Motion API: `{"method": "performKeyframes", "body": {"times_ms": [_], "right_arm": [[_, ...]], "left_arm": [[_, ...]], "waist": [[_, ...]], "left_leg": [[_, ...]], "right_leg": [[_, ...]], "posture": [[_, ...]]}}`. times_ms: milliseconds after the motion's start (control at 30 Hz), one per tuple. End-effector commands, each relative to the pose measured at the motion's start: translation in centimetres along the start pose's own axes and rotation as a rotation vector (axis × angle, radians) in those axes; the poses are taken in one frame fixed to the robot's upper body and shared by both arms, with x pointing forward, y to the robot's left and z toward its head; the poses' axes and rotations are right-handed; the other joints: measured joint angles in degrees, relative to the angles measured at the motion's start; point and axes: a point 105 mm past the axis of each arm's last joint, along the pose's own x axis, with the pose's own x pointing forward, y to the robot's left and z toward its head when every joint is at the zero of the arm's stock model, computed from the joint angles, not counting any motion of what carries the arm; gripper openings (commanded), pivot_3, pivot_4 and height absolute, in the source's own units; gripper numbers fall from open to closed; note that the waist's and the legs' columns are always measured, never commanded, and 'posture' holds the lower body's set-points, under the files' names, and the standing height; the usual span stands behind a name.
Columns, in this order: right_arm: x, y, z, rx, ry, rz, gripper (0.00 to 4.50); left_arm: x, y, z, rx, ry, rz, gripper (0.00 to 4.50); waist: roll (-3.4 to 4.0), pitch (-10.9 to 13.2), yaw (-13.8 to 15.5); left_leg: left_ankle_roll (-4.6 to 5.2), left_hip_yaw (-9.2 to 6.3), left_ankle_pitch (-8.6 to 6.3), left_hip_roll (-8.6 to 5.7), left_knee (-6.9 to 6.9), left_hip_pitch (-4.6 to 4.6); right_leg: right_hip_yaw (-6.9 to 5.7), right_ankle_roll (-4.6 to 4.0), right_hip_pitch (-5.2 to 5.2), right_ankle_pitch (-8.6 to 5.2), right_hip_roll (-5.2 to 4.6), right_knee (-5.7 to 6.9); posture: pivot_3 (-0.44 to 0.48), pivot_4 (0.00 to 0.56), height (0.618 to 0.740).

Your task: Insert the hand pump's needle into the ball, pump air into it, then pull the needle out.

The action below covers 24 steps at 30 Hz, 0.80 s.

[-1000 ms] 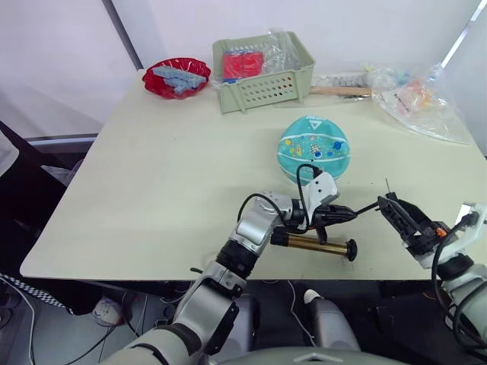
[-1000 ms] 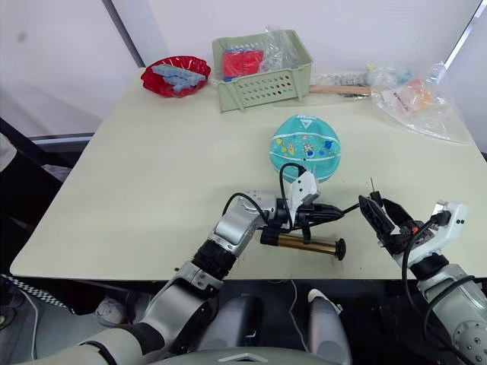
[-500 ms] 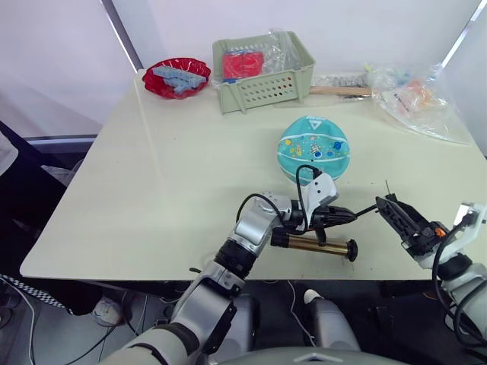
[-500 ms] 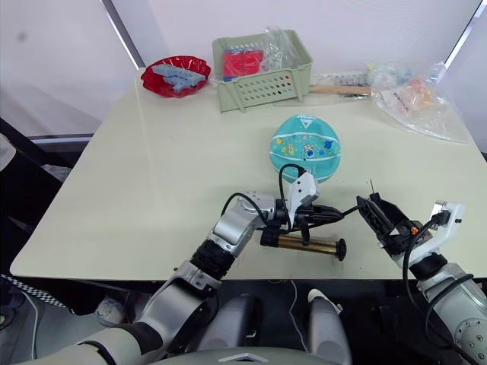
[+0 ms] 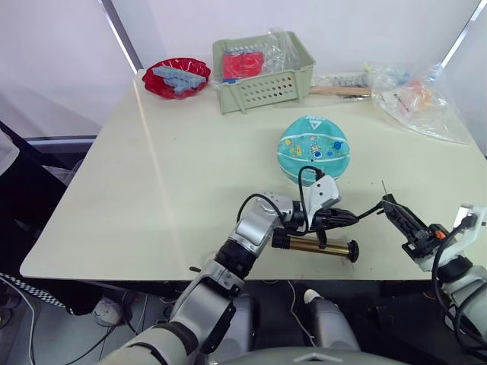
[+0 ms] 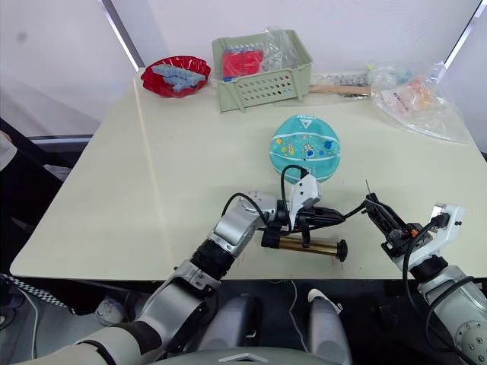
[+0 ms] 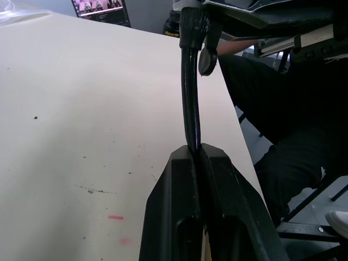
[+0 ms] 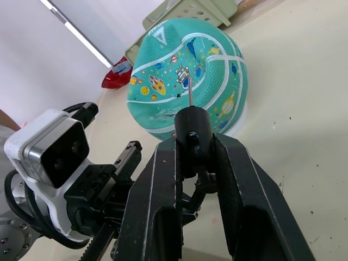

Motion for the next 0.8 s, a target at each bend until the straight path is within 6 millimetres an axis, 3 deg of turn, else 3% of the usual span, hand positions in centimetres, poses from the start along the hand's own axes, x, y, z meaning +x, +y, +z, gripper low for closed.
{"method": "performKeyframes", "body": {"times_ms": [33,100,133,200,233,300,333,400,533,800], "right_arm": [[-0.2,0.5,0.9,-0.042,-0.027,0.013,0.31],[-0.2,0.5,1.0,-0.061,-0.025,0.013,0.31],[-0.2,0.6,1.0,-0.072,-0.020,0.016,0.31],[-0.3,0.6,0.9,-0.089,-0.007,0.023,0.31],[-0.3,0.7,0.9,-0.099,0.001,0.028,0.31],[-0.4,0.8,1.0,-0.138,0.015,0.041,0.31],[-0.5,0.8,1.2,-0.160,0.016,0.052,0.31],[-0.6,1.0,1.5,-0.210,0.021,0.079,0.31],[-1.2,1.3,2.1,-0.372,0.029,0.158,0.31],[-2.9,0.6,2.4,-0.656,0.057,0.228,0.31]], "left_arm": [[0.1,0.0,1.5,0.042,-0.045,-0.012,0.00],[-0.2,0.2,1.6,0.038,-0.057,0.001,0.00],[-0.3,0.3,1.7,0.037,-0.063,0.003,0.55],[-0.6,0.3,1.9,0.034,-0.079,0.005,1.11],[-0.9,0.3,2.1,0.033,-0.091,0.005,1.11],[-1.4,0.2,2.6,0.040,-0.118,0.005,1.96],[-1.8,0.3,3.0,0.047,-0.133,0.008,2.06],[-2.7,0.5,3.7,0.057,-0.159,0.023,3.09],[-4.7,1.4,5.0,0.102,-0.182,0.075,4.41],[-9.5,5.2,8.2,0.171,-0.217,0.288,4.46]], "waist": [[0.00,0.0,0.0],[0.00,0.0,0.0],[0.00,0.0,0.0],[0.00,0.0,0.0],[0.00,0.0,0.0],[0.00,0.0,0.0],[0.00,0.0,0.0],[0.00,0.0,0.0],[0.01,0.0,0.0],[-0.01,0.0,0.0]], "left_leg": [[0.00,0.00,0.00,0.00,0.00,0.00],[0.00,0.00,0.00,0.00,0.00,0.00],[0.00,0.00,0.00,0.00,0.00,0.00],[0.00,0.00,0.00,0.00,0.00,0.00],[0.00,0.00,0.00,0.00,0.00,0.00],[0.00,0.00,0.00,0.00,0.00,0.00],[0.00,0.01,0.00,0.00,0.00,0.00],[0.00,0.01,0.00,0.01,0.00,0.00],[0.00,0.02,0.00,-0.01,0.00,0.01],[0.00,0.00,0.00,-0.09,0.01,0.01]], "right_leg": [[0.00,0.00,0.00,0.00,0.00,0.00],[0.00,0.00,0.00,0.00,0.00,0.00],[0.00,0.00,0.00,0.00,0.00,0.00],[0.00,0.00,0.00,0.00,0.00,0.00],[0.00,0.00,0.00,0.00,0.00,0.00],[0.00,0.00,0.00,0.00,0.00,0.00],[0.00,0.00,0.00,0.00,0.00,0.00],[0.00,0.00,0.00,0.00,0.00,0.00],[0.01,0.01,0.00,0.00,0.01,0.00],[-0.02,0.14,0.01,0.07,0.02,-0.01]], "posture": [[0.000,0.150,0.737],[0.000,0.150,0.737],[0.000,0.150,0.737],[0.000,0.150,0.737],[0.000,0.150,0.737],[0.000,0.150,0.737],[0.000,0.150,0.737],[0.000,0.150,0.737],[0.000,0.150,0.737],[0.000,0.150,0.737]]}}
